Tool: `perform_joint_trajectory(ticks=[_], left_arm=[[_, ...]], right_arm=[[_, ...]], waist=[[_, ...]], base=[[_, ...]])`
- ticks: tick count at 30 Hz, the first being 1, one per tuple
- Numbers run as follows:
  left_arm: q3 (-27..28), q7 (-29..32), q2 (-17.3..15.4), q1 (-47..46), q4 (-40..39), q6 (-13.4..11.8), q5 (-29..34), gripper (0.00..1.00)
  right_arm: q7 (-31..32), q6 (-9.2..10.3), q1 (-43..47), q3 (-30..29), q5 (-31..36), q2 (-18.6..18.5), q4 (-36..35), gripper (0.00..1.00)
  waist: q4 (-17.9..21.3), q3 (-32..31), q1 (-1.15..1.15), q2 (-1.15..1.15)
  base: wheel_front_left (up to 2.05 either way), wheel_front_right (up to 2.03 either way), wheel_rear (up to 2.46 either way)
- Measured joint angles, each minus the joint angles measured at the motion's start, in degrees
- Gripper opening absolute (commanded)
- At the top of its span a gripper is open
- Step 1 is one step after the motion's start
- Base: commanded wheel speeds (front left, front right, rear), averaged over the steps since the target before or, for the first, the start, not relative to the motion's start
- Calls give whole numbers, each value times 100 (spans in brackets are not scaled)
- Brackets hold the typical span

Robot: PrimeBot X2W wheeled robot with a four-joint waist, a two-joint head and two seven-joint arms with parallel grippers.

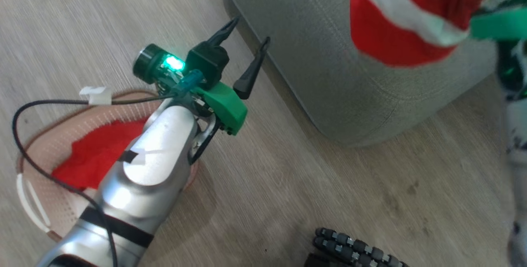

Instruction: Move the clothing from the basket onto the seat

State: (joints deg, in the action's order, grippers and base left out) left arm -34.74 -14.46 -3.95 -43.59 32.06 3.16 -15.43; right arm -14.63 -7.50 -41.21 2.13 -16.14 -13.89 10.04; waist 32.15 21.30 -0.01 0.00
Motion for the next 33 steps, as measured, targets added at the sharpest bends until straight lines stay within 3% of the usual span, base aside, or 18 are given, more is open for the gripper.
perform_joint_trajectory(ticks=[10, 25, 33], left_arm=[[-43, 8, -269, -220, -101, 23, 152, 100], [-197, 131, -500, -414, -463, 25, 289, 100], [-261, 187, -584, -484, -636, 23, 338, 100]], right_arm=[[0, -1, -1543, -690, 168, -509, 1137, 0], [0, -1, -3031, -2795, 788, -1647, 3411, 0], [10, -1, -3142, -3424, 798, -1693, 4491, 0]], waist=[[-154, 851, 0, 0], [-945, 1800, 0, 0], [-1238, 2213, 0, 0]], base=[[0, 0, 0], [0, 0, 0], [0, 0, 0]])
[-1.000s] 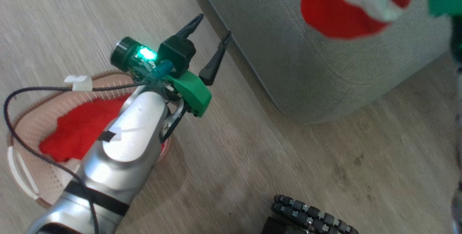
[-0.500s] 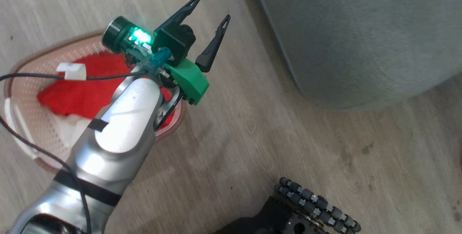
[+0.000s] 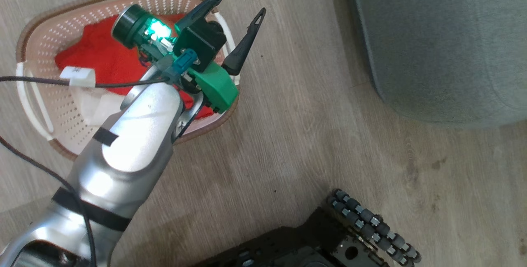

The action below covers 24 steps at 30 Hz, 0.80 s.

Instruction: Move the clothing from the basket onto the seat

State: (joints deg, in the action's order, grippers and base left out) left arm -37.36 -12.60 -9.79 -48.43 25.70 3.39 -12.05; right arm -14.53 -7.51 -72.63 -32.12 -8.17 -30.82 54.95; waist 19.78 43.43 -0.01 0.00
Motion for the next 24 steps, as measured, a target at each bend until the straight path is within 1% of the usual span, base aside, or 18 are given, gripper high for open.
perform_joint_trajectory(ticks=[2, 3, 7, 8, 9, 10, 11, 12, 16, 24], left_arm=[[-3, 1, -11, 0, -18, -3, 2, 100], [-9, 3, -21, -1, -24, -3, 2, 100], [-16, 18, -38, -2, -41, -5, 1, 100], [-19, 16, -38, -4, -41, -5, 0, 100], [-21, 14, -36, -7, -41, -5, 0, 100], [-21, 14, -36, -7, -41, -5, 0, 100], [-25, -9, -26, -11, -40, -7, -24, 100], [-25, -9, -26, -11, -40, -7, -24, 100], [-18, -67, 9, -10, 43, -12, -110, 100], [44, -168, 216, 107, 280, -64, -278, 100]], right_arm=[[-1, 0, 31, -34, -9, 42, 140, 0], [-2, 0, 130, -10, -13, 172, 330, 0], [-8, 0, 440, 120, -109, 417, 420, 0], [-9, 0, 531, 124, -168, 458, 372, 37], [-9, 0, 630, 149, -199, 486, 309, 71], [-9, 0, 630, 149, -199, 486, 309, 100], [-9, 0, 838, 203, -254, 525, 92, 100], [-9, 0, 838, 203, -254, 525, 92, 100], [-9, 0, 1276, 467, -369, 600, -414, 100], [-9, 0, 2307, 1072, -661, 792, -1352, 100]], waist=[[-24, 37, 0, 0], [-70, 80, -1, 0], [-121, 62, 0, 0], [-129, 37, 0, 0], [-137, 6, 0, 0], [-137, 6, 0, 0], [-155, -64, 1, 0], [-155, -64, 1, 0], [-185, -268, 1, 0], [-264, -850, 1, 0]], base=[[0, 0, 0], [0, 0, 0], [0, 0, 0], [0, 0, 0], [0, 0, 0], [0, 0, 0], [0, 0, 0], [0, 0, 0], [0, 0, 0], [0, 0, 0]])
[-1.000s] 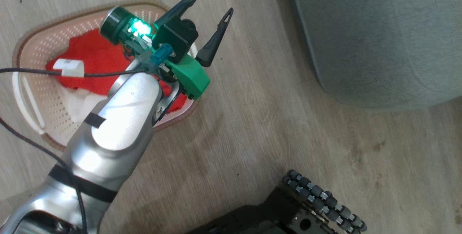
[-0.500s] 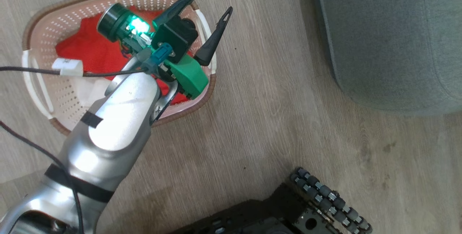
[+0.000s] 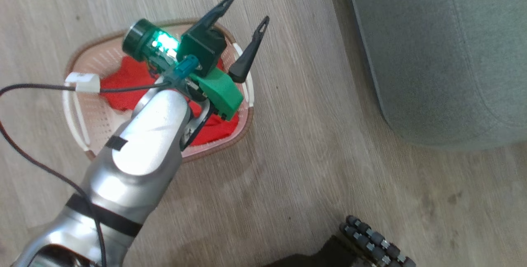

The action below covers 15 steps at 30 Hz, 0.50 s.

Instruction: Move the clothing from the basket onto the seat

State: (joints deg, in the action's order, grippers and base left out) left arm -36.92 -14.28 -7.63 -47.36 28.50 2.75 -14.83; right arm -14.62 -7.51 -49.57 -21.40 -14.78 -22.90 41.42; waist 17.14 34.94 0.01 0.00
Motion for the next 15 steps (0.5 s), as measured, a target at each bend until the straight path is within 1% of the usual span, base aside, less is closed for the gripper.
perform_joint_trajectory(ticks=[4, 9, 15], left_arm=[[88, -18, 89, 144, 38, -21, -82, 100], [279, -18, 209, 402, 3, -49, -91, 100], [571, -18, 275, 828, -10, -78, -132, 100]], right_arm=[[0, 0, 304, 209, -86, 127, -425, 100], [0, 0, 687, 411, -82, 401, -899, 100], [0, 0, 1060, 865, -26, 657, -1324, 100]], waist=[[-104, -309, 0, 0], [-325, -692, 0, 0], [-633, -1172, 0, 0]], base=[[0, 0, 0], [0, 0, 0], [0, 0, 0]])
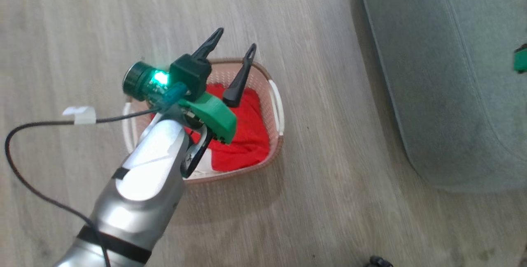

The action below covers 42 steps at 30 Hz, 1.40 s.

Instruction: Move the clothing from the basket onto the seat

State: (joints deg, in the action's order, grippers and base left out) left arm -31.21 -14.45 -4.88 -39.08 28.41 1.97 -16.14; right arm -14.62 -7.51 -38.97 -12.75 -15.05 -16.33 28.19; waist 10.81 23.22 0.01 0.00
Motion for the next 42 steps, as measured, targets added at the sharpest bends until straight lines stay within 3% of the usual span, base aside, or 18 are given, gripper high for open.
perform_joint_trajectory(ticks=[22, 42], left_arm=[[1381, 0, 170, 1410, 54, -220, 178, 100], [2804, 1, 142, 2447, -113, -454, 521, 100]], right_arm=[[0, 0, 1254, 1694, -175, 312, -130, 100], [0, 0, 1786, 2041, -174, 648, 68, 100]], waist=[[-873, -1634, 0, 0], [-828, -2215, 0, 0]], base=[[0, 0, 0], [0, 0, 0]])
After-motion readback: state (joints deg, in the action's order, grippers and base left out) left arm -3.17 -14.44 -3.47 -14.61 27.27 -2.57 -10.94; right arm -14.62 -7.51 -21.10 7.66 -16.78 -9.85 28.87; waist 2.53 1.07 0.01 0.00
